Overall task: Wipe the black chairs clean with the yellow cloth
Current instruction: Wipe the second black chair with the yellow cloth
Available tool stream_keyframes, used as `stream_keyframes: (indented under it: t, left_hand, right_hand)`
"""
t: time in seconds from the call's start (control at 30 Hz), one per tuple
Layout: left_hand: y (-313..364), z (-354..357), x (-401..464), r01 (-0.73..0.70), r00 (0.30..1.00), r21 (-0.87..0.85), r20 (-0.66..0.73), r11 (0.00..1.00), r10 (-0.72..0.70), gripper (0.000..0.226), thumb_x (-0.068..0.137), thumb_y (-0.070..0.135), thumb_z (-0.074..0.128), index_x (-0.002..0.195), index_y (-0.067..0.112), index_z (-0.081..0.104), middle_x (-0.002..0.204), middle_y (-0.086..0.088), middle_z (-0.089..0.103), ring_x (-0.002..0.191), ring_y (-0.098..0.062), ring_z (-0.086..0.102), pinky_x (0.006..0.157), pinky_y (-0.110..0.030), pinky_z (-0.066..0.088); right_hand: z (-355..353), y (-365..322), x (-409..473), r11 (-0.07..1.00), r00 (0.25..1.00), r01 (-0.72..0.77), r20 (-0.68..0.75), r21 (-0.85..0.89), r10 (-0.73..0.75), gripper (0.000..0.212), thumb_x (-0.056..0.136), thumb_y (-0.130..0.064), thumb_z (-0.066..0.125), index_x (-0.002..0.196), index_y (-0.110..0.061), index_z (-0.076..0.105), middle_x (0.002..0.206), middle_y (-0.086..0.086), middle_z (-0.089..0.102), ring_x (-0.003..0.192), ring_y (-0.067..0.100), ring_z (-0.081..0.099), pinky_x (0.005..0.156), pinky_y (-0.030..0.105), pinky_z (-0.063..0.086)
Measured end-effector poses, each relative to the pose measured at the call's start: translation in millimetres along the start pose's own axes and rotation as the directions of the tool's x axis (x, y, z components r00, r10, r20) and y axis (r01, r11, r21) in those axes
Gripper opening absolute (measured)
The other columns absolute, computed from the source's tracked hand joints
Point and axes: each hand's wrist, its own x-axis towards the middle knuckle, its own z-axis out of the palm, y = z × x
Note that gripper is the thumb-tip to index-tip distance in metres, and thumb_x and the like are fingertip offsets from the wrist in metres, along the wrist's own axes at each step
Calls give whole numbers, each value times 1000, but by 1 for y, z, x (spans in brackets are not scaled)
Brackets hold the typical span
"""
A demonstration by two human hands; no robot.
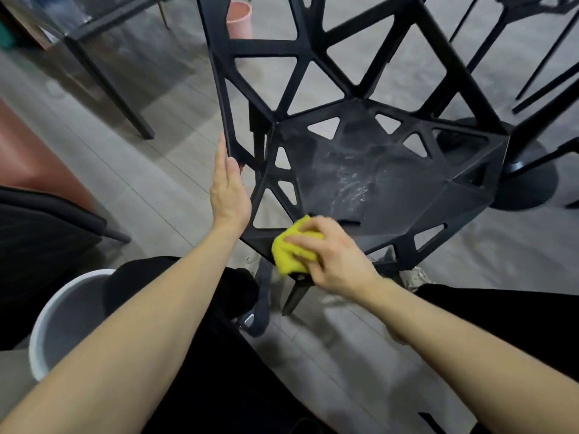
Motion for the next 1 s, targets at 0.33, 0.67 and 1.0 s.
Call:
stream_keyframes:
  t: [0.33,0.67,1.0]
  left_hand:
    - [1,-1,6,13,1000,-72,-9,997,-13,46,105,53,30,139,83,35,160,22,52,148,-16,52,124,-56,41]
    - [-1,-1,9,36,999,-91,16,995,-35,52,103,57,29,153,69,36,162,15,52,150,-21,50,124,-58,39]
    - [-4,0,8,28,999,-147,45,989,-22,51,110,49,30,159,61,36,163,16,50,149,-20,51,125,-54,41]
  right_hand:
    - [-6,3,27,981,977,-194,-90,-13,192,40,90,-20,71,129,-30,74,116,3,61,108,28,55,98,34,47]
    - [23,11,175,854,816,-517,-264,61,513,38,105,-38,53,137,-24,69,115,12,55,102,40,60,93,42,50]
    - [12,30,194,876,843,-481,-278,-7,461,31,97,-38,64,124,-30,75,115,9,54,104,35,64,89,35,48]
